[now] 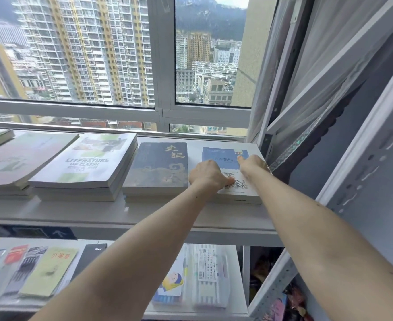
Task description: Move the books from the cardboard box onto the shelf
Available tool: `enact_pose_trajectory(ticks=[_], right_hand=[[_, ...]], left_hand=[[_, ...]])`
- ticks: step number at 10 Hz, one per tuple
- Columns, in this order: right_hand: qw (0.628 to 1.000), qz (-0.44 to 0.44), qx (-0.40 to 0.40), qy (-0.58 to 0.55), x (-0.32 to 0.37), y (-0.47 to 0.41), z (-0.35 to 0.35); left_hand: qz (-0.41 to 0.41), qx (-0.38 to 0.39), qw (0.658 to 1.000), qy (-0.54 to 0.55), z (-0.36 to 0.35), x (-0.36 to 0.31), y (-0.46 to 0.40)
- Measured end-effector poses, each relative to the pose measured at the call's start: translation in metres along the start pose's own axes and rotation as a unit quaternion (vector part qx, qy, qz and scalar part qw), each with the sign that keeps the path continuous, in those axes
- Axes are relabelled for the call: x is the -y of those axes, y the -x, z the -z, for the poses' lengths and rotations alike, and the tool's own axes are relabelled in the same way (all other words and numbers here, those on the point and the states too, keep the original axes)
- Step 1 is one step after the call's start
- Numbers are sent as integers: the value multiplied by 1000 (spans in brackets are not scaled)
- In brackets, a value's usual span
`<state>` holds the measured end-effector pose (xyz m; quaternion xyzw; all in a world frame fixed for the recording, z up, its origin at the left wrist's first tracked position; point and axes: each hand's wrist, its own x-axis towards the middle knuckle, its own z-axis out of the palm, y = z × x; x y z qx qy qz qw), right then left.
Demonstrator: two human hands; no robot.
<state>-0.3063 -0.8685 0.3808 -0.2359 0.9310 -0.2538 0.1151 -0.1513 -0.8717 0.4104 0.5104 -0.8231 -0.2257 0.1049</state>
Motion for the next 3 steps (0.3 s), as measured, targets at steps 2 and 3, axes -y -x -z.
enact_pose_trajectory(ticks=[2, 3], right_hand=[[1000, 3, -2, 1, 3, 0, 3], [999, -22, -29, 20, 8, 3, 2]], left_hand=[[-65, -6, 997, -50, 6, -1, 5], [-91, -39, 992, -76, 11, -5, 7]])
